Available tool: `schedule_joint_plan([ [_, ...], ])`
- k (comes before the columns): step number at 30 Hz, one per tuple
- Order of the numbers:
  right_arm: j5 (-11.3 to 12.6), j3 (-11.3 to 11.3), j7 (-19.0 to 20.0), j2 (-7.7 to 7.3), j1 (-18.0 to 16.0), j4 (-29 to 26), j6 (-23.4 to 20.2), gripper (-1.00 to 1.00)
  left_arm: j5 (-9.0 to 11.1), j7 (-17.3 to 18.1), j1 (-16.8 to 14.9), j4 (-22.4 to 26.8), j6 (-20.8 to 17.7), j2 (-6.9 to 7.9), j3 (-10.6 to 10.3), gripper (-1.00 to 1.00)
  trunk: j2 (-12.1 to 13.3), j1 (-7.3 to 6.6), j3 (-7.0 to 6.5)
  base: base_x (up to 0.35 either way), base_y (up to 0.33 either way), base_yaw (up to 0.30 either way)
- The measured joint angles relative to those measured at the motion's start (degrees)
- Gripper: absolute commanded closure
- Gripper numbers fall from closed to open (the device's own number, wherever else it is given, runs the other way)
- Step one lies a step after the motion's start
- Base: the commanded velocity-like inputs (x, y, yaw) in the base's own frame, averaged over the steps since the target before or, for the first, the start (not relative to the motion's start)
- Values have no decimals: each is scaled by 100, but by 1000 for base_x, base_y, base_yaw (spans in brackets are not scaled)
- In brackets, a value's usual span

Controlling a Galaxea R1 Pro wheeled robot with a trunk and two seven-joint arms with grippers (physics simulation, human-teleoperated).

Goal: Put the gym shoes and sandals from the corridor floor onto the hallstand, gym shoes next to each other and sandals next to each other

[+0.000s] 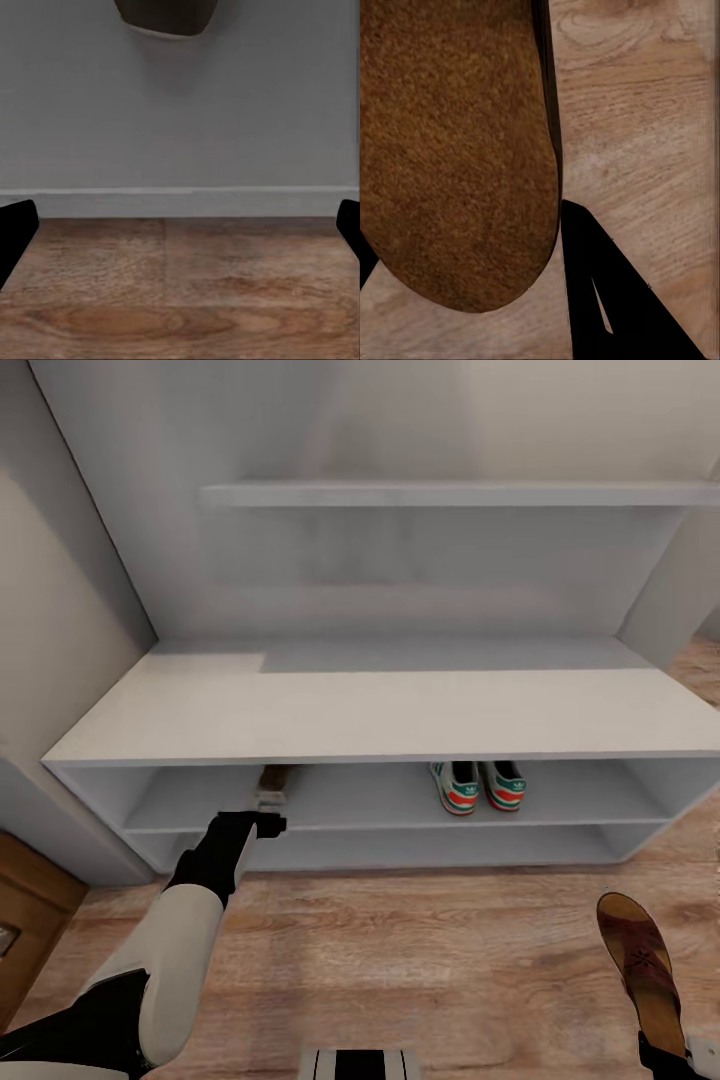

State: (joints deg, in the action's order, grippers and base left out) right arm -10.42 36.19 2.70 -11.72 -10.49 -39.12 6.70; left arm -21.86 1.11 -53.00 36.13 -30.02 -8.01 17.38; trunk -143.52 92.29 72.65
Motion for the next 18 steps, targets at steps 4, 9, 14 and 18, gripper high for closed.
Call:
schedule_joint_plan([
  [4,0,0,0,0,0,2,0,100,0,0,2,2,4,0,0,-100,0,0,0,-337,0,0],
  [9,0,0,0,0,0,6,-1,100,1,6,8,8,21,6,0,-100,0,0,0,-338,0,0],
  [14,-1,-5,0,0,0,14,0,100,9,52,39,10,54,18,-3,-100,0,0,0,-338,0,0],
  [18,-1,-8,0,0,0,16,1,100,19,66,258,21,158,30,-3,-100,0,0,0,-324,0,0],
])
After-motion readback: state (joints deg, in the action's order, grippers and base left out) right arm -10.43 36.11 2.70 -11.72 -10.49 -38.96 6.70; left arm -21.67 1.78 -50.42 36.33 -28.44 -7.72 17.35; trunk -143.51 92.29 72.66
